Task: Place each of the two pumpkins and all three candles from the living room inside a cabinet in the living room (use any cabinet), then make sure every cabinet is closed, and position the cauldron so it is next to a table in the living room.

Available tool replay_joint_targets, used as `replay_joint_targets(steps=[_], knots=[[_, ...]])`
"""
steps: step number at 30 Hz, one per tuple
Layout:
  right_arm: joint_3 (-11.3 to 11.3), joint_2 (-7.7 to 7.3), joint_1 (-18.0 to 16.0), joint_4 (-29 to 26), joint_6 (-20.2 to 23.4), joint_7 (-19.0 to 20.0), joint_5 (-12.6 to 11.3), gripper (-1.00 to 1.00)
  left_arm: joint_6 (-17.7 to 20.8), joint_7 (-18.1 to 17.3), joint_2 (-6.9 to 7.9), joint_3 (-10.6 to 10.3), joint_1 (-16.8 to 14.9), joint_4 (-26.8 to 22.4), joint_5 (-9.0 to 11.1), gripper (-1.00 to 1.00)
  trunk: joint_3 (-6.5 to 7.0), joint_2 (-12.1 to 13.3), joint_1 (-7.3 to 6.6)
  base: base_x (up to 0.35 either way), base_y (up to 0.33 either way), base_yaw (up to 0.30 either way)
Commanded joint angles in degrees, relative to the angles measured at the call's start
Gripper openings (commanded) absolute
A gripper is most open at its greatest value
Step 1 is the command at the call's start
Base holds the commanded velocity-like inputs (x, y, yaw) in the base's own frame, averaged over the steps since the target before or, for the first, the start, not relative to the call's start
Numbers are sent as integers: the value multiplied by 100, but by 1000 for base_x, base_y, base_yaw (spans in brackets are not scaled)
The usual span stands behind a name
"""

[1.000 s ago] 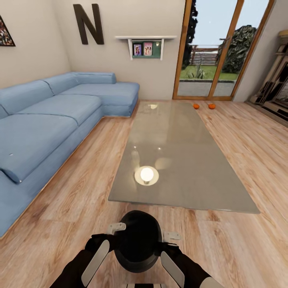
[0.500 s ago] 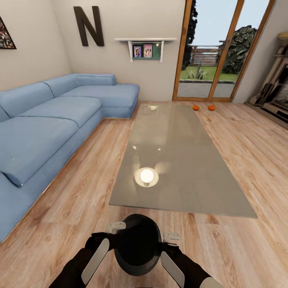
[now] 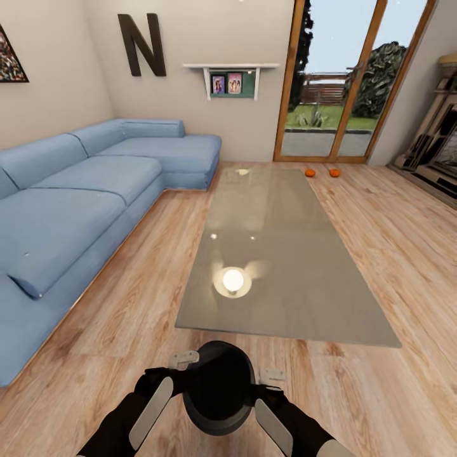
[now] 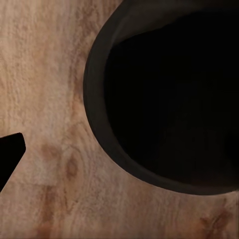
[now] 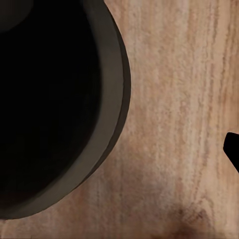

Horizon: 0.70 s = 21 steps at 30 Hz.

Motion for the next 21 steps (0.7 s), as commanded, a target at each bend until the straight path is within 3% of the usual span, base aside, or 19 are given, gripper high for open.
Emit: replay_joint_targets(steps=[1, 5, 10, 17, 21], knots=[[30, -1, -5, -9, 18, -40, -34, 100, 9, 56, 1, -9, -2, -5, 60, 100, 14, 39, -23, 0, 0, 0], [27, 2, -4, -10, 18, 18, -34, 100, 9, 56, -3, -9, -4, -4, 60, 100, 86, 200, -111, 0, 0, 0], [25, -8, -6, -5, 18, 432, -26, 100, 9, 56, -3, -10, -5, -3, 60, 100, 175, 400, -221, 0, 0, 0], [25, -9, -4, 0, 18, 493, -25, 100, 9, 56, -5, -11, -5, -3, 59, 100, 301, 681, -375, -7, 0, 0], [25, -9, -4, 5, 18, 496, -25, 100, 9, 56, -4, -11, -5, -2, 56, 100, 373, 842, -463, -185, 0, 0]])
